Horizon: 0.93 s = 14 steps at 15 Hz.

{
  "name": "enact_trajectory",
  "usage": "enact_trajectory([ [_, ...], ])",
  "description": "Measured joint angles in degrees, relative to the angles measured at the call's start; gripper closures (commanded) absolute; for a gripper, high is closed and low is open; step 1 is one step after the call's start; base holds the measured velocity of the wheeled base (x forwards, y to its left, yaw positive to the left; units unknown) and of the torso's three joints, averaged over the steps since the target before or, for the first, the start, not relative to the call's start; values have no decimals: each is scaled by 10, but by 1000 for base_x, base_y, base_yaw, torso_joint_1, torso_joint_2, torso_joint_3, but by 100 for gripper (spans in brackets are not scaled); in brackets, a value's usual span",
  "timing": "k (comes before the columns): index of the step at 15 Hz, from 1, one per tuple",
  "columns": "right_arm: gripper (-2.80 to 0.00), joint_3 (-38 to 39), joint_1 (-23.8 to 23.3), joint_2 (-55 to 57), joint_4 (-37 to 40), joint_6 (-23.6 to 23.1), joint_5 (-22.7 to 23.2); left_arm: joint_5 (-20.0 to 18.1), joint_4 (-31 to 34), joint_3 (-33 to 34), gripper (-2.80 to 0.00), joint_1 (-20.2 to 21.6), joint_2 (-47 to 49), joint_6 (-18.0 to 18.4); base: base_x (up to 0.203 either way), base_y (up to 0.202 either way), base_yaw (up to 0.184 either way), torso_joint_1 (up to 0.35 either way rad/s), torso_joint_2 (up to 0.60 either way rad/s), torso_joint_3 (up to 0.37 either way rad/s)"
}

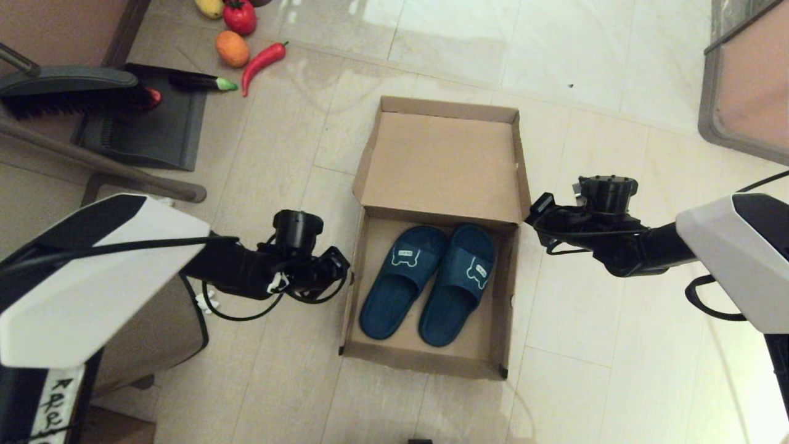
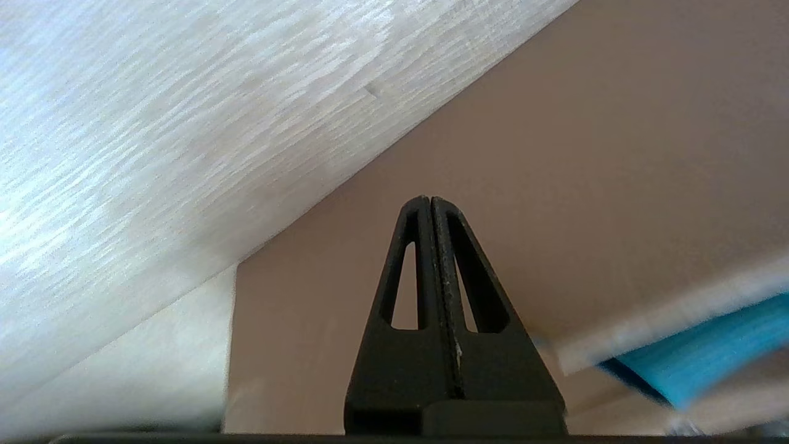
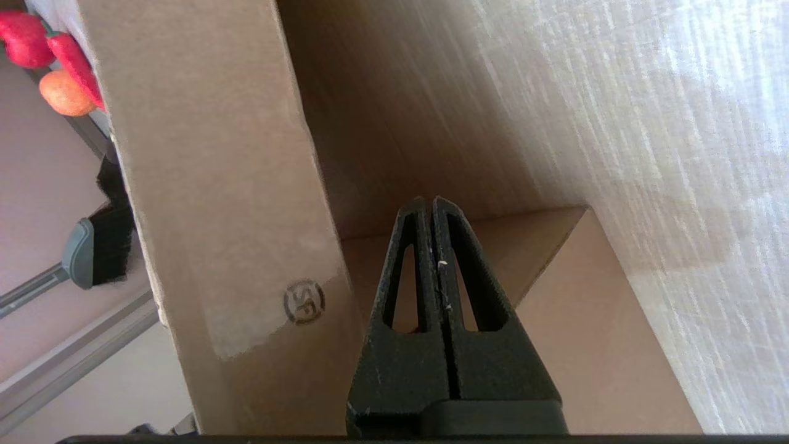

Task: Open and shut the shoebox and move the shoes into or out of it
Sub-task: Close the shoe box

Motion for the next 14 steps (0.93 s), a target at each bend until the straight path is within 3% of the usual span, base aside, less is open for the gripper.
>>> enact_trajectory([
  [5, 0, -14, 7, 20, 6, 0, 0, 6, 6, -15, 0, -19, 45, -2, 0, 0, 0, 0, 0, 0],
  [10, 0, 9, 6, 26, 1, -1, -4, 8, 5, 30, 0, -38, 33, -27, 0, 0, 0, 0, 0, 0],
  [14, 0, 70, 6, 10, -11, -2, -4, 31, 4, 66, 0, -44, 14, -47, 0, 0, 0, 0, 0, 0],
])
